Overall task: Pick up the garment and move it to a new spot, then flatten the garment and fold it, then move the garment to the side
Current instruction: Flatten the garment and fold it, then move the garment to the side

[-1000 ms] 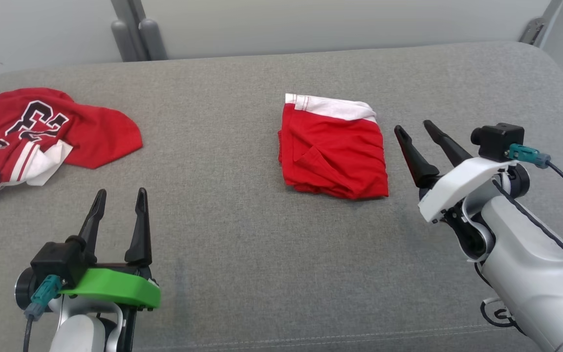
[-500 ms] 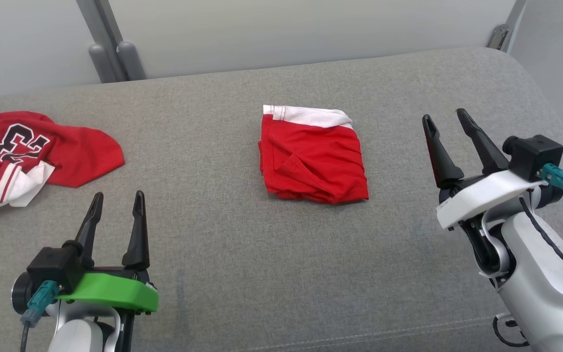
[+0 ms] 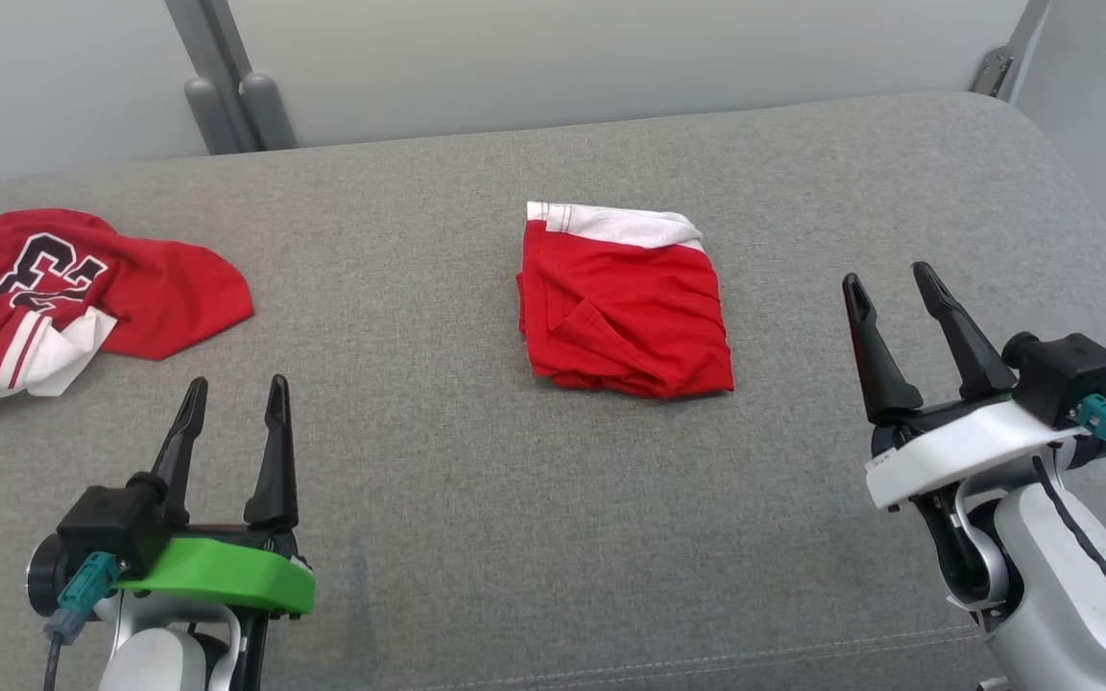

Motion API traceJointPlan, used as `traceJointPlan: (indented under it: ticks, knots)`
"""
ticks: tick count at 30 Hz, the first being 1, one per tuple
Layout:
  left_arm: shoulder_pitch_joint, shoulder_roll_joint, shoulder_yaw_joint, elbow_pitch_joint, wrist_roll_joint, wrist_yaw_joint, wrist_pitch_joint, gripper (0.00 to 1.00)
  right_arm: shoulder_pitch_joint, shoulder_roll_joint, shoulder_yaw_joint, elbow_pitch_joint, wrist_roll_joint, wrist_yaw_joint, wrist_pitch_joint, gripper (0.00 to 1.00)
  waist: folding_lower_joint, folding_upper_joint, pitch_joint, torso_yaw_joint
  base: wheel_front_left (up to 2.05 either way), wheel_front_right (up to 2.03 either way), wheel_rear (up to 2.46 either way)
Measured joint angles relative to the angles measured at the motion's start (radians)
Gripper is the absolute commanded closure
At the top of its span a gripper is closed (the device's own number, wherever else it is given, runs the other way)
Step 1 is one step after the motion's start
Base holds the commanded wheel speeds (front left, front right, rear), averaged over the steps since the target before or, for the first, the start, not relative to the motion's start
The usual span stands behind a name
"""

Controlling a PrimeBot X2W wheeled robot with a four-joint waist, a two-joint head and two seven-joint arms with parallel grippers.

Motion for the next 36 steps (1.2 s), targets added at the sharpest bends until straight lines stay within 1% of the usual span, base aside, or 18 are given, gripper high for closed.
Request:
traceJointPlan:
  ticks: [7,17,25,27,28,30,34,36]
  knots:
    - [0.001,0.0,-0.002,-0.001,0.0,-0.001,0.0,0.0,0.046,0.006,-0.012,-0.039,-0.022,0.0,0.0,0.0,0.0,0.0,0.003,0.009,0.0,0.0,0.0]
    - [0.001,-0.001,-0.006,-0.002,0.0,-0.001,0.0,0.0,0.095,0.01,-0.019,-0.052,-0.039,0.008,0.0,0.0,0.0,0.0,0.011,0.018,0.0,0.0,0.0]
    - [0.001,-0.002,-0.011,-0.015,0.001,-0.003,0.0,0.0,0.117,0.006,-0.018,0.01,-0.026,0.022,0.0,0.0,0.0,-0.0001,0.028,0.029,0.0,0.0,0.0]
    - [0.001,-0.002,-0.011,-0.018,0.001,-0.003,0.0,0.0,0.113,0.007,-0.015,0.027,-0.015,0.037,0.0,0.0,0.0,0.0,0.037,0.032,0.0,0.0,0.0]
    - [0.001,-0.002,-0.012,-0.019,0.001,-0.003,0.0,0.0,0.109,0.009,-0.016,0.036,-0.006,0.038,0.002,0.0,0.0,0.0,0.041,0.033,0.0,0.0,0.0]
    - [0.0,-0.002,-0.014,-0.019,0.001,-0.003,0.0,0.0,0.094,0.014,-0.015,0.065,0.017,0.048,0.027,0.0,0.0,0.0,0.05,0.037,0.0,0.0,0.0]
    - [-0.003,-0.003,-0.023,-0.019,0.001,-0.007,0.0,0.0,0.051,0.02,-0.024,0.124,0.049,0.058,0.071,0.0,0.0,0.0,0.066,0.05,0.0,0.0,0.0]
    - [-0.006,-0.003,-0.029,-0.019,0.001,-0.007,0.0,0.0,0.019,0.028,-0.042,0.148,0.084,0.06,0.092,0.0,0.0,0.0,0.074,0.058,0.0,0.0,0.0]
